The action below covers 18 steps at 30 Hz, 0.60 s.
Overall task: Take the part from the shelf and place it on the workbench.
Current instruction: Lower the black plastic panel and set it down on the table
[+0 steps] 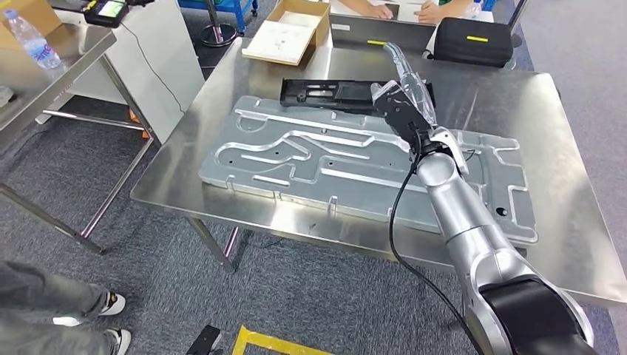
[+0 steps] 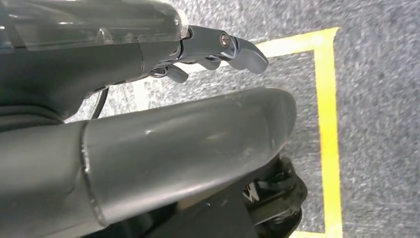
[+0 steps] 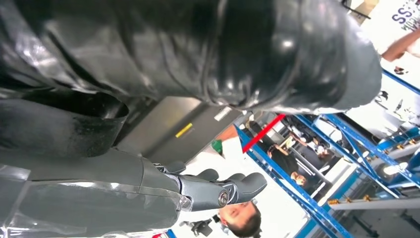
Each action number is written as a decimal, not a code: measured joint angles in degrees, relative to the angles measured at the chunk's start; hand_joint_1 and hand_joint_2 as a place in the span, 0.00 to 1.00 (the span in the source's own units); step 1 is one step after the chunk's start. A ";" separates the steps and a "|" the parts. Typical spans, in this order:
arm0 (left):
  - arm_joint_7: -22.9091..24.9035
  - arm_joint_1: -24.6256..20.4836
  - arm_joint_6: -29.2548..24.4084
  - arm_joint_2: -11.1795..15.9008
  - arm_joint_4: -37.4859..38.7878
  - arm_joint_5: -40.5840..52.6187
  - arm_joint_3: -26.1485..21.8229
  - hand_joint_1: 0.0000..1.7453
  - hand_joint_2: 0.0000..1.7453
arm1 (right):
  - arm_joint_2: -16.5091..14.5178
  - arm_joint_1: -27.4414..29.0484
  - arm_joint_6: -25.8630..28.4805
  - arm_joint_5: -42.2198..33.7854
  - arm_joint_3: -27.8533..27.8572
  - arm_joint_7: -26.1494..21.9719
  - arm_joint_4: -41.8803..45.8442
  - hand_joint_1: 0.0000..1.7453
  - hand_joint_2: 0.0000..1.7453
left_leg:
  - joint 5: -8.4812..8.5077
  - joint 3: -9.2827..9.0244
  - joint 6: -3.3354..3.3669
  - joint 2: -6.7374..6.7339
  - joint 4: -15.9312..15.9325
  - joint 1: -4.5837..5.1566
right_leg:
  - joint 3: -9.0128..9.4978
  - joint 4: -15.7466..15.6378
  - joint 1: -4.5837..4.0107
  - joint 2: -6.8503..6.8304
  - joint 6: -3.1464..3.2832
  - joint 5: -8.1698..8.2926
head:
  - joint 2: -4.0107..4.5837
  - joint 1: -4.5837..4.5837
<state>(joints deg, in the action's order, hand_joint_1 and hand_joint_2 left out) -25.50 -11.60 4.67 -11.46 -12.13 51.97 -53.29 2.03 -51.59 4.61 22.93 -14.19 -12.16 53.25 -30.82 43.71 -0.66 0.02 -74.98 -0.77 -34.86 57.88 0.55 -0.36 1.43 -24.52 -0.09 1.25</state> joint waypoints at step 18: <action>0.09 0.36 -0.04 -0.08 0.01 0.43 -0.02 0.00 0.00 | 0.66 8.26 9.67 2.75 0.23 -2.87 3.73 0.00 0.00 | 8.55 -6.18 3.34 -0.45 16.69 0.35 | -2.06 11.94 0.10 0.37 -3.22 -4.22 | 0.01 0.16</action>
<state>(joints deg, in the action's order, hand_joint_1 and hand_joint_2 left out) -25.41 -11.24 4.63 -11.54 -12.12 52.40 -53.30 2.69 -43.33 14.29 25.68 -13.96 -15.03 56.98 -22.28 37.53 2.69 -0.43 -58.29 -0.42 -36.92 69.82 0.65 0.01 -1.79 -28.74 -0.08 1.41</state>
